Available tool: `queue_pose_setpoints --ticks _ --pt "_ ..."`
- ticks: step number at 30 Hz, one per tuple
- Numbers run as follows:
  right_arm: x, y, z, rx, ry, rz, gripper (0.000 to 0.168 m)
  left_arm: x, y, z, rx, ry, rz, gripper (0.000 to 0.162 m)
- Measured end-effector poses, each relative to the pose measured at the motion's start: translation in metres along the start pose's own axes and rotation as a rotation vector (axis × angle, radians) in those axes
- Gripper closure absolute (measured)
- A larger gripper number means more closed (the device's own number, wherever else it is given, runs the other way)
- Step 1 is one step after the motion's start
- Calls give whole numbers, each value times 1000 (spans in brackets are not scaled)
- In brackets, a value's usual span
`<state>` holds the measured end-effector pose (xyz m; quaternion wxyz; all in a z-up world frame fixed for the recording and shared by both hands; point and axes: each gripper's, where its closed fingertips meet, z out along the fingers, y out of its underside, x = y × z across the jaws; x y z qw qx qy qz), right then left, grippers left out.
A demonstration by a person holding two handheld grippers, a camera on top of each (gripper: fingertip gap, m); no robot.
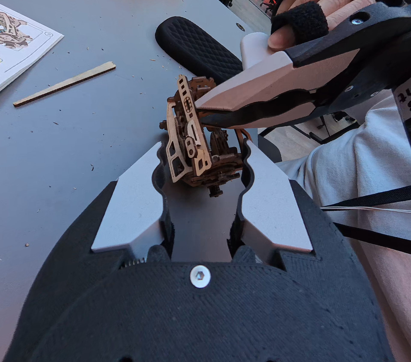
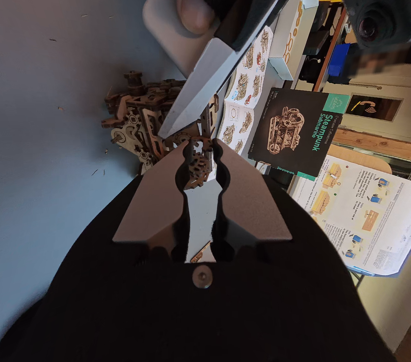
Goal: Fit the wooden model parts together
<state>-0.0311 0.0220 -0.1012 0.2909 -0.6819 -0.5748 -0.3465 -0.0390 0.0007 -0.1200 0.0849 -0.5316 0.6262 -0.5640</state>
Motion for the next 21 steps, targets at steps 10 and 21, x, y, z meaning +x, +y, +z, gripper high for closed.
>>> queue_pose_setpoints --ticks 10,21 --pt "2 0 -2 21 -18 59 159 1 -1 2 -6 -13 24 96" --pt "2 0 -1 13 21 40 158 1 0 1 -6 -7 10 96"
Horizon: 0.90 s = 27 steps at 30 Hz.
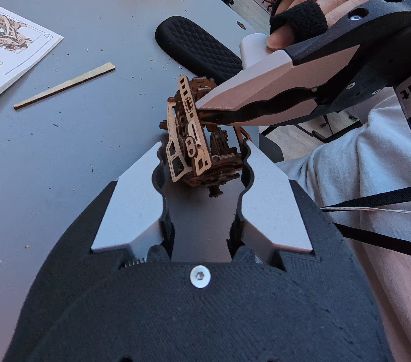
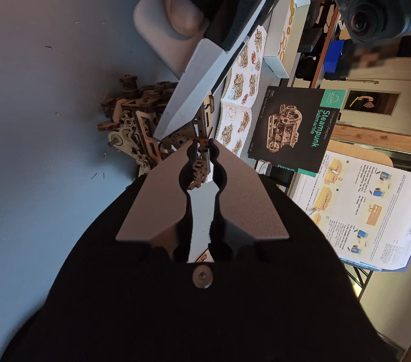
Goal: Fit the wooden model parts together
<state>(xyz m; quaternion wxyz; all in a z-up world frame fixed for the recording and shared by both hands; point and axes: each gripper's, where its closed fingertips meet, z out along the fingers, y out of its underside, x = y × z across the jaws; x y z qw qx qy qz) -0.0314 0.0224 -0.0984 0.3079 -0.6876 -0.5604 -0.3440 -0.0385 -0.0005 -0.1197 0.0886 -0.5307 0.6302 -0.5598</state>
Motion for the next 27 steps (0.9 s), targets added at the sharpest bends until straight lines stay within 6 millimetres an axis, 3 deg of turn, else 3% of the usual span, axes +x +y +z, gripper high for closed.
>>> queue_pose_setpoints --ticks 10,13,27 --pt "-1 1 0 1 -12 -2 158 0 -1 0 5 7 -3 96" --pt "-4 1 1 2 -36 5 149 0 0 0 2 7 -4 95" --pt "-2 0 1 2 -33 19 154 0 0 0 -5 4 1 96"
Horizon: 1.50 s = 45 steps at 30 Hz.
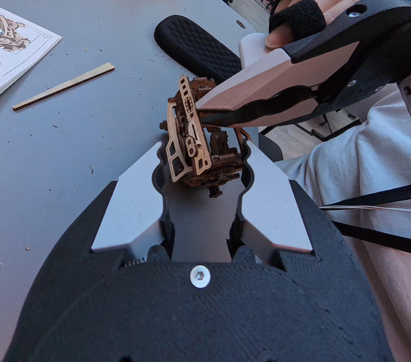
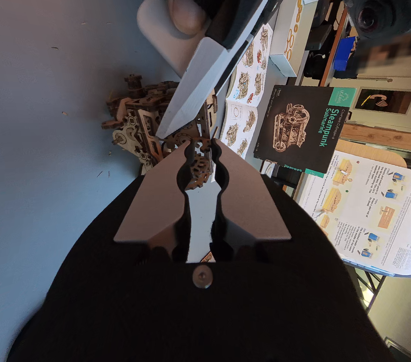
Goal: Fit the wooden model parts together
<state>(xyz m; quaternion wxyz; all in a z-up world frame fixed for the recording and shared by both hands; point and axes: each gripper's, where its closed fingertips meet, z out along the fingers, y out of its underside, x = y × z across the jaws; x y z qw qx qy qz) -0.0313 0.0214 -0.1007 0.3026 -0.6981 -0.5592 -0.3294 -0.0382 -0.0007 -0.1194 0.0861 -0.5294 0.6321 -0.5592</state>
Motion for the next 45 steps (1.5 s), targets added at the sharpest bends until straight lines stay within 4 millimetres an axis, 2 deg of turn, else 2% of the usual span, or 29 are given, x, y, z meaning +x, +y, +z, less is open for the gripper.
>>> queue_pose_setpoints --ticks 25,38,45 --pt "-1 -1 -1 20 84 29 152 2 3 2 -45 -40 49 95" --pt "-2 2 -2 -22 -28 -111 154 1 2 3 -74 -8 33 96" --pt "-3 3 -1 -35 -99 -105 153 2 3 3 -88 -13 44 96"
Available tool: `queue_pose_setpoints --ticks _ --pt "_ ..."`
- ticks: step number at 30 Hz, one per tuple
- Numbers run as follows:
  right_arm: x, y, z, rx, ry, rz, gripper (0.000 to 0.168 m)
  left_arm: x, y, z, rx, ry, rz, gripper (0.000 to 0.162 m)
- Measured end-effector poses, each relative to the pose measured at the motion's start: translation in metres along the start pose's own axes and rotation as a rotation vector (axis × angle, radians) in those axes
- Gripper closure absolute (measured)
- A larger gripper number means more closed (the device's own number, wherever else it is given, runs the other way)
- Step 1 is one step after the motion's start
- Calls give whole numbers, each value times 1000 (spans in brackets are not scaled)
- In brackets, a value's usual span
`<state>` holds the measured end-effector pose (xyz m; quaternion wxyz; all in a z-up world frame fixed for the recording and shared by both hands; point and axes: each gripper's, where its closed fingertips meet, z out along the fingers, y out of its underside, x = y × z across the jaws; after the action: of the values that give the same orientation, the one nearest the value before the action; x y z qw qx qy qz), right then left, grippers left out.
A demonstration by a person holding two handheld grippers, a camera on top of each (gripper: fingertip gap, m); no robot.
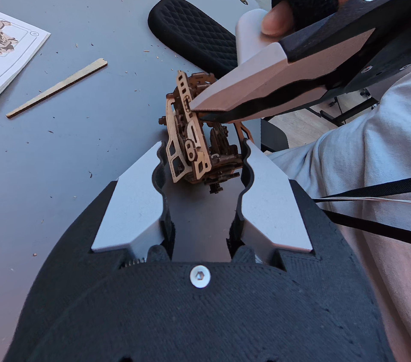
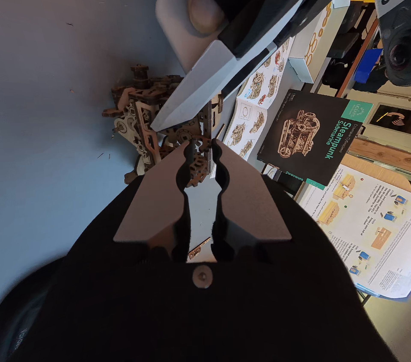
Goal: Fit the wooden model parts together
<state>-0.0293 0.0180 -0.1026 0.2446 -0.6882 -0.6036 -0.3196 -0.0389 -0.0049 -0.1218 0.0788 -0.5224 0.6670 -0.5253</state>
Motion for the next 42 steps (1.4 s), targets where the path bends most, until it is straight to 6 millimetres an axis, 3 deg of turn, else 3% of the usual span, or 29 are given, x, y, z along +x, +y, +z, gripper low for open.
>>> queue_pose_setpoints --ticks 15,42 --pt "0 -1 0 21 -42 -22 147 1 0 1 -15 -3 14 96" --pt "-5 -1 -1 0 -136 28 152 2 -1 2 -19 -12 18 96"
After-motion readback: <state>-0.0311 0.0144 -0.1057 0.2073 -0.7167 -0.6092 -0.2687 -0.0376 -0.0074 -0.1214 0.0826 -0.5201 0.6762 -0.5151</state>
